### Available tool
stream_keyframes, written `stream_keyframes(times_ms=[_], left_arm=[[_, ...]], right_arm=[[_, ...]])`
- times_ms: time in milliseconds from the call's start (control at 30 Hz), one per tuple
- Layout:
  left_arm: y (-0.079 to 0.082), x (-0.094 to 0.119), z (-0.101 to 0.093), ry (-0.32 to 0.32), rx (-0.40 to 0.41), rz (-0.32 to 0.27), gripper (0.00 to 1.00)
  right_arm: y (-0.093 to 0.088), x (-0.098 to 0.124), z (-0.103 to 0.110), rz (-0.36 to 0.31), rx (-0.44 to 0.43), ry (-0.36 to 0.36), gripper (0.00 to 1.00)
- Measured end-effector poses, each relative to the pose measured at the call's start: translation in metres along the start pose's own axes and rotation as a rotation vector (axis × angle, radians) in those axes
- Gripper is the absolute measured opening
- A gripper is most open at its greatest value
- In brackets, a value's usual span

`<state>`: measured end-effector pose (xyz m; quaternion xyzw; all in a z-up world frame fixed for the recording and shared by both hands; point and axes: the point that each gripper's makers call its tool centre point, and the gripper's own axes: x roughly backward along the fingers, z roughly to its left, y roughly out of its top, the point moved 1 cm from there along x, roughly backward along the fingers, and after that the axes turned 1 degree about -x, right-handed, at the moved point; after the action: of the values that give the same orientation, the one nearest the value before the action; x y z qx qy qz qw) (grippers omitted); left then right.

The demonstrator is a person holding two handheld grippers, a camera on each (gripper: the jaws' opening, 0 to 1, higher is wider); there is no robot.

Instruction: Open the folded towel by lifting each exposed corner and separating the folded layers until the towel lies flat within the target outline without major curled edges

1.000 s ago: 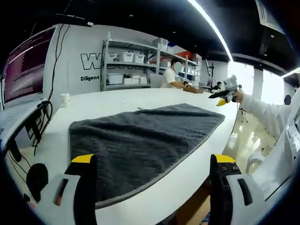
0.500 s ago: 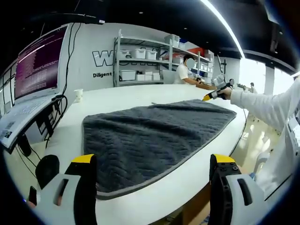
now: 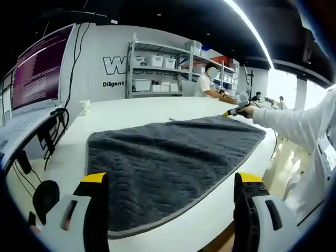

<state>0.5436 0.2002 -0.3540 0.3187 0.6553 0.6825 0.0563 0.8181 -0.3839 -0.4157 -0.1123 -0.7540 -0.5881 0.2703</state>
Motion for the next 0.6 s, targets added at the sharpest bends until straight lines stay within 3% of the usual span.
stream_keyframes(times_ms=[33, 433, 600], left_arm=[[0.0, -0.001, 0.0, 0.0, 0.001, 0.001, 0.97], [-0.008, 0.0, 0.005, 0.024, 0.017, 0.024, 0.97], [-0.008, 0.008, 0.007, 0.026, 0.034, 0.009, 0.97]], right_arm=[[0.004, -0.001, -0.001, -0.022, -0.011, 0.0, 0.28], [0.005, -0.01, -0.035, 0.002, -0.032, -0.113, 0.35], [0.014, 0.013, -0.033, -0.015, -0.005, -0.116, 0.33]])
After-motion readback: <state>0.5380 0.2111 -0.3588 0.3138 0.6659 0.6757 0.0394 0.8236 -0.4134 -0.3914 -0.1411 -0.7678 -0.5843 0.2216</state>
